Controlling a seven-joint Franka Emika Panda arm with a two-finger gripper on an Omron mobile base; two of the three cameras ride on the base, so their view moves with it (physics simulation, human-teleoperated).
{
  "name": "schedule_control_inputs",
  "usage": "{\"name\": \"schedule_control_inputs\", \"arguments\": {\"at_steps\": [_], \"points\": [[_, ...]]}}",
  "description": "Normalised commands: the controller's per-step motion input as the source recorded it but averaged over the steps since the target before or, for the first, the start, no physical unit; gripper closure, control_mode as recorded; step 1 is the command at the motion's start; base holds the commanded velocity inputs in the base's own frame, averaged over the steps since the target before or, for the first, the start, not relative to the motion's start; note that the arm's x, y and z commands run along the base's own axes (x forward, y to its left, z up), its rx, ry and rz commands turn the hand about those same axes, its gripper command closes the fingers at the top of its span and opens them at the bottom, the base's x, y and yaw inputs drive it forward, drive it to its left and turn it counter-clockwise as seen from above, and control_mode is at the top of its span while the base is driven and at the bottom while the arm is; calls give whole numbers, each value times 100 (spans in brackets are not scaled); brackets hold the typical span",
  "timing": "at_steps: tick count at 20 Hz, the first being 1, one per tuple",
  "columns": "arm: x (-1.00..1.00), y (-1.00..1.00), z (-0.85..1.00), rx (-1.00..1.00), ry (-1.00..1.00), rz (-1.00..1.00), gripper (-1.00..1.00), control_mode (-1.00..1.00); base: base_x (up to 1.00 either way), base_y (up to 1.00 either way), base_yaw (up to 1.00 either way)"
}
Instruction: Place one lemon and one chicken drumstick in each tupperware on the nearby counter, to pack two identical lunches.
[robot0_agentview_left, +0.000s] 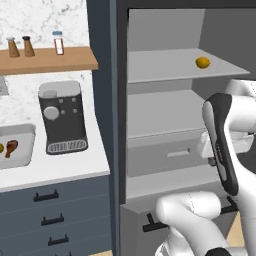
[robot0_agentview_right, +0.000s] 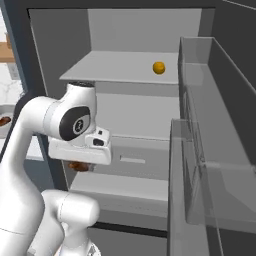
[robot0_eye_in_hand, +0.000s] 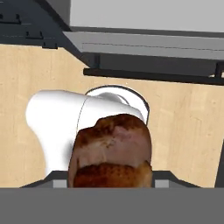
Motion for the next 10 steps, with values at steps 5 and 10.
{"name": "schedule_control_inputs", "arguments": {"at_steps": [5,10], "points": [[0,0,0,0,0,0,100,100,-71,31,1],[0,0,0,0,0,0,100,100,-62,72,0]]}}
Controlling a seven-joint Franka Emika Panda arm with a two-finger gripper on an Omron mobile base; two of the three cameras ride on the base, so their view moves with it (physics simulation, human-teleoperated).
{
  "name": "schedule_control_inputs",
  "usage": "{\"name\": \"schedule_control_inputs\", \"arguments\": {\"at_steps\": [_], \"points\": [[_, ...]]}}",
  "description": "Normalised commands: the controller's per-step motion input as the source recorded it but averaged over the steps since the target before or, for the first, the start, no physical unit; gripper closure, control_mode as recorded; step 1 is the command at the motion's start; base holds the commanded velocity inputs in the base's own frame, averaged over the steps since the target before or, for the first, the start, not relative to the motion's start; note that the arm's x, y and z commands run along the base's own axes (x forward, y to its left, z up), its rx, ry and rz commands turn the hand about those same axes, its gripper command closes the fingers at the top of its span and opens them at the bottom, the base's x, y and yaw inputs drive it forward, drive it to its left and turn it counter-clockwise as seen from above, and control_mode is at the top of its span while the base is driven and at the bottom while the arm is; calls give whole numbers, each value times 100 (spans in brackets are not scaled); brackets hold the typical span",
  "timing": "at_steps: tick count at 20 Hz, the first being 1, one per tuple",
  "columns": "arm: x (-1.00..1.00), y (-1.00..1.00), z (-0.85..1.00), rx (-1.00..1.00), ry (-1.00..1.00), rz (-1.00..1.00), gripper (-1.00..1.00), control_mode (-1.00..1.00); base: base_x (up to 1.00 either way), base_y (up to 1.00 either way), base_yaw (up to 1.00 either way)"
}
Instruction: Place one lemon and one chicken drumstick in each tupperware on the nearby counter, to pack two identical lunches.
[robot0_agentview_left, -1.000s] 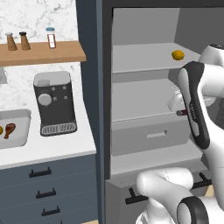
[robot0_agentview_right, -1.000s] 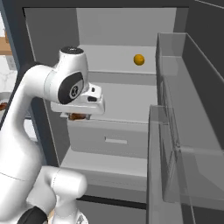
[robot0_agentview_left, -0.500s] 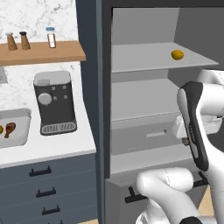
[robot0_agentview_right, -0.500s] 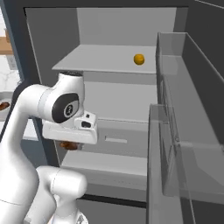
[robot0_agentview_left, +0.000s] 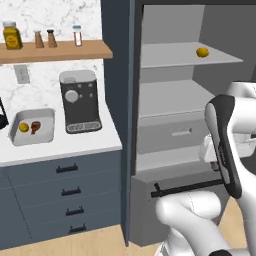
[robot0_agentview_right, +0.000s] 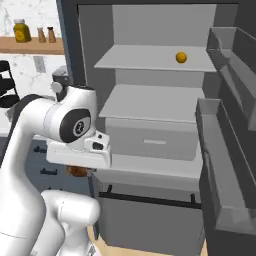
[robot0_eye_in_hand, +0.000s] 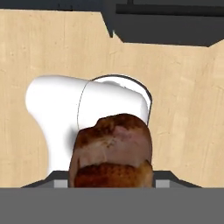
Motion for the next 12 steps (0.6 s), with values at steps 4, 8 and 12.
{"name": "schedule_control_inputs", "arguments": {"at_steps": [4,8,12], "points": [[0,0,0,0,0,0,100,100,-6,100,0],[0,0,0,0,0,0,100,100,0,100,0],[0,0,0,0,0,0,100,100,0,100,0]]}}
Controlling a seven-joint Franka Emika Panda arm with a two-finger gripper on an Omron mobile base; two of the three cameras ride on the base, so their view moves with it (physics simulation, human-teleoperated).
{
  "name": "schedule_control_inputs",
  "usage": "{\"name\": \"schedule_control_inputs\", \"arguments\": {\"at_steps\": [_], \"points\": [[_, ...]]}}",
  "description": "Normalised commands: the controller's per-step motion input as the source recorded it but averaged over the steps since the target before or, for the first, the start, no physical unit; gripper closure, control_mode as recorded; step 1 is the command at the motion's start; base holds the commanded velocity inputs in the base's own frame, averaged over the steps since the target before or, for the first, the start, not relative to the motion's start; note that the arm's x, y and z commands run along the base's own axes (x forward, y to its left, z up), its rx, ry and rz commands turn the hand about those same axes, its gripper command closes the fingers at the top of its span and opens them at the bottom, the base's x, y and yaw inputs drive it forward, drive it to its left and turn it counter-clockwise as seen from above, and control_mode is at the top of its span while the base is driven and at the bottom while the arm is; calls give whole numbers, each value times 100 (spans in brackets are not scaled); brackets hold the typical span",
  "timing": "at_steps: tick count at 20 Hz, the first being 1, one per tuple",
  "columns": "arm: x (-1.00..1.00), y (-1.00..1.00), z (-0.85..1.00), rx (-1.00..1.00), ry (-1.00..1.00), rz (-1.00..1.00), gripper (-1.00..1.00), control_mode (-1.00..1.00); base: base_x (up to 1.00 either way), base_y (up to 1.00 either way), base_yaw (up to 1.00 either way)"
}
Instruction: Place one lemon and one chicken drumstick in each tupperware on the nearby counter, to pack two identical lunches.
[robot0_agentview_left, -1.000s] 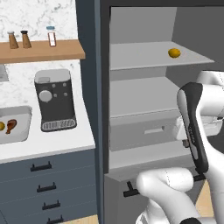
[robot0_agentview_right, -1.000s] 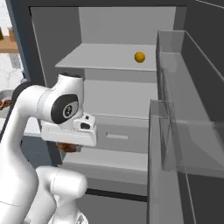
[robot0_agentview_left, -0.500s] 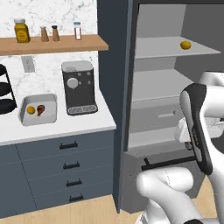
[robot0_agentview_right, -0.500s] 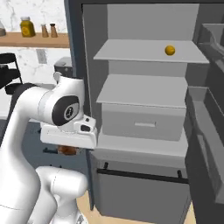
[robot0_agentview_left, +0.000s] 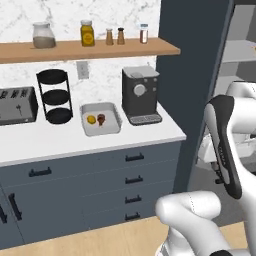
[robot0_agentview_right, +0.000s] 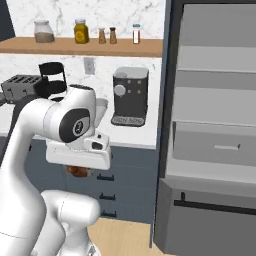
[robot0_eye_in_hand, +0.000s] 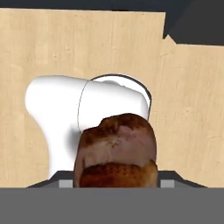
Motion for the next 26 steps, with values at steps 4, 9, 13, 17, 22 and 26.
{"name": "schedule_control_inputs", "arguments": {"at_steps": [4,9,13,17,22,26], "points": [[0,0,0,0,0,0,100,100,9,100,0],[0,0,0,0,0,0,100,100,45,100,-1],[0,0,0,0,0,0,100,100,46,100,0],[0,0,0,0,0,0,100,100,28,100,-1],[0,0,0,0,0,0,100,100,20,100,-1],[0,0,0,0,0,0,100,100,30,92,0]]}}
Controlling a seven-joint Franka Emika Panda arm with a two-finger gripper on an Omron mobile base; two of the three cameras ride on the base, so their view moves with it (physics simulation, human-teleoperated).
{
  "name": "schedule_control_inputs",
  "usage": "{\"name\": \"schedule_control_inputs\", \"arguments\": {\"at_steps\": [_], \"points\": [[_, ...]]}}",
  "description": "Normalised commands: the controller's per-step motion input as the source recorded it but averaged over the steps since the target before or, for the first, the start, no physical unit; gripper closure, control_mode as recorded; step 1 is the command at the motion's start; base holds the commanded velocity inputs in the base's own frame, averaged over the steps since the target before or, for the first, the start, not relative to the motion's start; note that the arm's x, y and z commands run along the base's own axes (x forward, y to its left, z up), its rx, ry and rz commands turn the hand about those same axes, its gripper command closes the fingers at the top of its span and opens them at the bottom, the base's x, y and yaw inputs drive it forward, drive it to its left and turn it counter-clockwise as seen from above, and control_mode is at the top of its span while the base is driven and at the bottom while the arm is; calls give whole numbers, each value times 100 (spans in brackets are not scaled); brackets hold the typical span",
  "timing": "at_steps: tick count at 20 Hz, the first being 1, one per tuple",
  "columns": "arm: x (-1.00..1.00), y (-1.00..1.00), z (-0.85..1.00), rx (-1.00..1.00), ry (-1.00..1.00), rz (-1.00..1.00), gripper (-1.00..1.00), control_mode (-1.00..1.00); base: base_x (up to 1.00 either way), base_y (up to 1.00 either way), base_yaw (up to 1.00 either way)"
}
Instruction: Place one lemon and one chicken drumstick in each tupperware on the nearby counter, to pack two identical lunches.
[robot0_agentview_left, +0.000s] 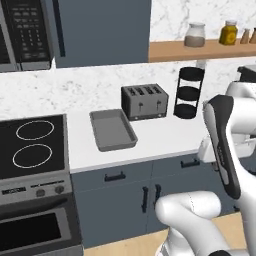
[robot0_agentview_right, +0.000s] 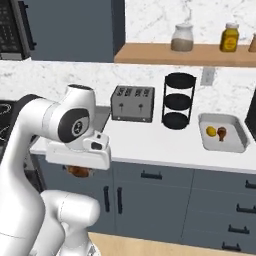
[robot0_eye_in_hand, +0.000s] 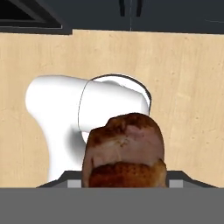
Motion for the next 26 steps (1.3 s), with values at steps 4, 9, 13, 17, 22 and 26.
{"name": "schedule_control_inputs", "arguments": {"at_steps": [4,9,13,17,22,26], "points": [[0,0,0,0,0,0,100,100,45,79,0],[0,0,0,0,0,0,100,100,82,76,0],[7,14,-6,0,0,1,100,-100,45,39,0],[30,59,-34,0,0,2,100,-100,0,0,0],[56,78,-47,0,-1,0,100,-100,0,0,0],[66,61,-34,0,-8,0,100,-100,0,0,0]]}}
